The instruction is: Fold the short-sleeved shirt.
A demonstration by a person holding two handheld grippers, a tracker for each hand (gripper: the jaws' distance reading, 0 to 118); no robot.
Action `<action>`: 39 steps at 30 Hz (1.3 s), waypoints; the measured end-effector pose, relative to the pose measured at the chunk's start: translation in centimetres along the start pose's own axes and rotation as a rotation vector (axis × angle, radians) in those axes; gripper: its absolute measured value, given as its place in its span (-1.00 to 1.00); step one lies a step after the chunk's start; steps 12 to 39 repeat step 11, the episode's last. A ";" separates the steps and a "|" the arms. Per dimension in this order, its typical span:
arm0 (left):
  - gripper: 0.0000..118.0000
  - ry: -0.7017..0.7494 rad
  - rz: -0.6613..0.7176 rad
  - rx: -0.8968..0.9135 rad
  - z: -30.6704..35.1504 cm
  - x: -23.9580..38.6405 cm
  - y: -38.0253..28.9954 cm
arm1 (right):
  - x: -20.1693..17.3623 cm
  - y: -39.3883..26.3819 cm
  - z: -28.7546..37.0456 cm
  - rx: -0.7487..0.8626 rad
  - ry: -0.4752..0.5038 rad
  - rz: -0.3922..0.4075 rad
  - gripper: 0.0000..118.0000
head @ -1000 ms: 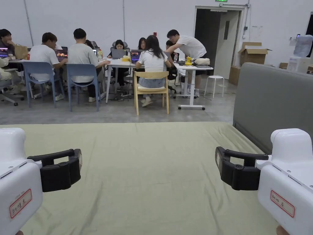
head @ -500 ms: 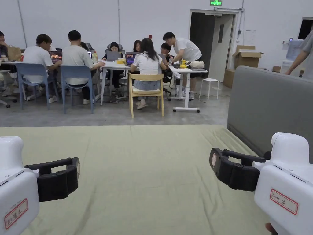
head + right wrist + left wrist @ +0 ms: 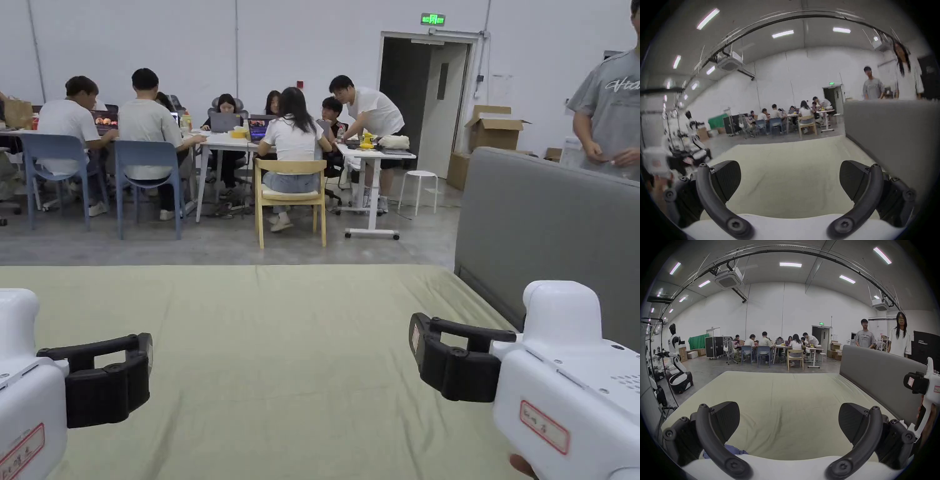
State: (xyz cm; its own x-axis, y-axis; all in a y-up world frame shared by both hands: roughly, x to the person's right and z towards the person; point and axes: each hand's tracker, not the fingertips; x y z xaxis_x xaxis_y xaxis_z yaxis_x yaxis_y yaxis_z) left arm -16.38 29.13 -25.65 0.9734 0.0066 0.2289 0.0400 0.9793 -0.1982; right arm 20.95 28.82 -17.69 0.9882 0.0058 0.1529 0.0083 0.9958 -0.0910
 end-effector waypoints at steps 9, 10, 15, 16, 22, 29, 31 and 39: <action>1.00 0.013 -0.007 0.017 0.1 -0.1 0.1 | -0.2 -0.3 0.1 -0.007 -0.001 0.006 1.00; 1.00 0.015 -0.013 0.017 0.2 -0.1 0.1 | -0.3 -0.3 0.2 -0.001 -0.006 0.012 1.00; 1.00 0.019 -0.018 0.019 0.2 -0.1 0.1 | -0.3 -0.2 0.3 0.003 -0.009 0.017 1.00; 1.00 0.019 -0.018 0.019 0.2 -0.1 0.1 | -0.3 -0.2 0.3 0.003 -0.009 0.017 1.00; 1.00 0.019 -0.018 0.019 0.2 -0.1 0.1 | -0.3 -0.2 0.3 0.003 -0.009 0.017 1.00; 1.00 0.019 -0.018 0.019 0.2 -0.1 0.1 | -0.3 -0.2 0.3 0.003 -0.009 0.017 1.00; 1.00 0.019 -0.018 0.019 0.2 -0.1 0.1 | -0.3 -0.2 0.3 0.003 -0.009 0.017 1.00; 1.00 0.019 -0.018 0.019 0.2 -0.1 0.1 | -0.3 -0.2 0.3 0.003 -0.009 0.017 1.00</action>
